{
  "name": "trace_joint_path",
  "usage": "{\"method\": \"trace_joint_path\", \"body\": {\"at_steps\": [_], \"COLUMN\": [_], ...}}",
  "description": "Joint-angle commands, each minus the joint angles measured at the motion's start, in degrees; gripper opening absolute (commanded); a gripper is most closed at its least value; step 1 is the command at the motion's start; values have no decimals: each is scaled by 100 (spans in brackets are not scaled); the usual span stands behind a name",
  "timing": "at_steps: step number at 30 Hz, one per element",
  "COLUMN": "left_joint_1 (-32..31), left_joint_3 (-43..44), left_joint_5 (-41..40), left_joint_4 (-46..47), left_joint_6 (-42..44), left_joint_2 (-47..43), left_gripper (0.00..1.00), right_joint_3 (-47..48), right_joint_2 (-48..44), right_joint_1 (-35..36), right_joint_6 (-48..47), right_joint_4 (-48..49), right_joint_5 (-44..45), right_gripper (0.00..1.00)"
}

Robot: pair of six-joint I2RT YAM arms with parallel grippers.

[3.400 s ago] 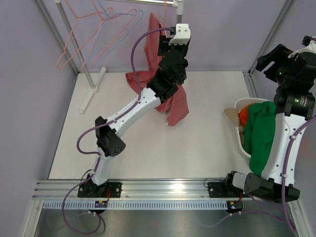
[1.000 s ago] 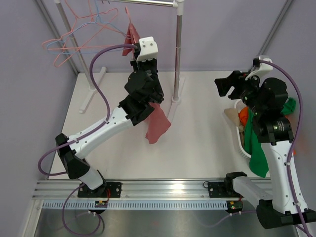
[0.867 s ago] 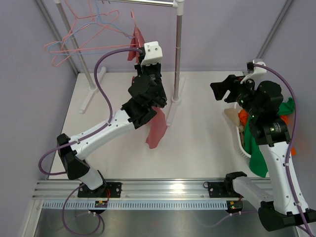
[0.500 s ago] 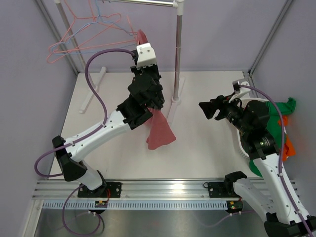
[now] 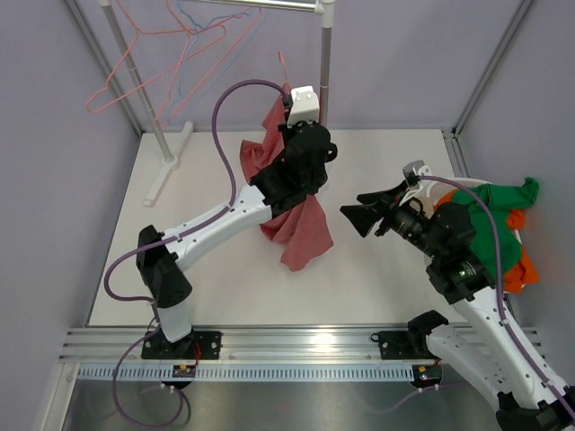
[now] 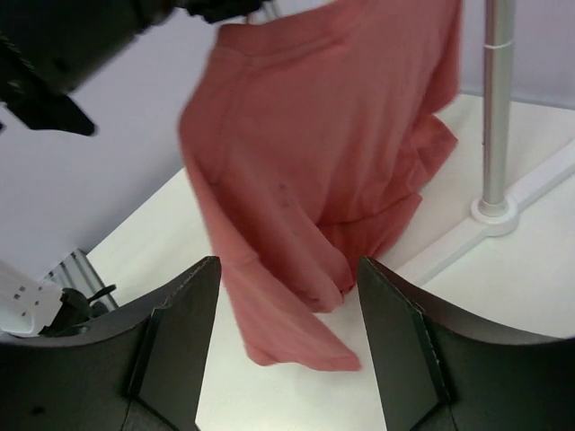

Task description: Remove the t-shirt from the hanger

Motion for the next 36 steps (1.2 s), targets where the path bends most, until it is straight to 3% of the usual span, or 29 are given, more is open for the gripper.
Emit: {"method": "trace_joint_path", "body": {"at_steps": [1, 14, 17, 18, 19, 22, 23, 25, 31, 36], "left_joint_1": [45, 62, 62, 62, 62, 97, 115, 159, 572, 967], "left_joint_3": [440, 888, 880, 854, 845, 862, 836, 740, 958, 1660], "left_joint_5": [211, 307, 369, 360, 308, 281, 307, 316, 430, 457], "left_joint_4": [97, -193, -272, -272, -272, -263, -272, -272, -272, -263], "left_joint_6": [-665, -674, -806, -815, -832, -797, -815, -885, -851, -587], "left_joint_2": [28, 266, 222, 205, 204, 239, 222, 204, 599, 1161], "left_gripper": [0, 0, 0, 0, 0, 0, 0, 0, 0, 0], "right_joint_3": [-130, -192, -122, -104, -35, 115, 133, 151, 11, -323], "right_joint_2": [166, 1440, 1686, 1748, 1792, 1942, 1951, 1916, 1477, 880], "right_joint_1": [233, 1235, 1446, 1473, 1499, 1587, 1631, 1649, 1921, 2211], "right_joint_6": [162, -22, -110, -137, -146, -269, -304, -304, -357, -111], "right_joint_4": [948, 2144, 2329, 2390, 2391, 2233, 2163, 2093, 1521, 1196], "right_joint_5": [-245, 298, 554, 590, 625, 757, 853, 906, 1160, 1337], "right_gripper": [72, 76, 70, 67, 53, 30, 14, 0, 0, 0]}}
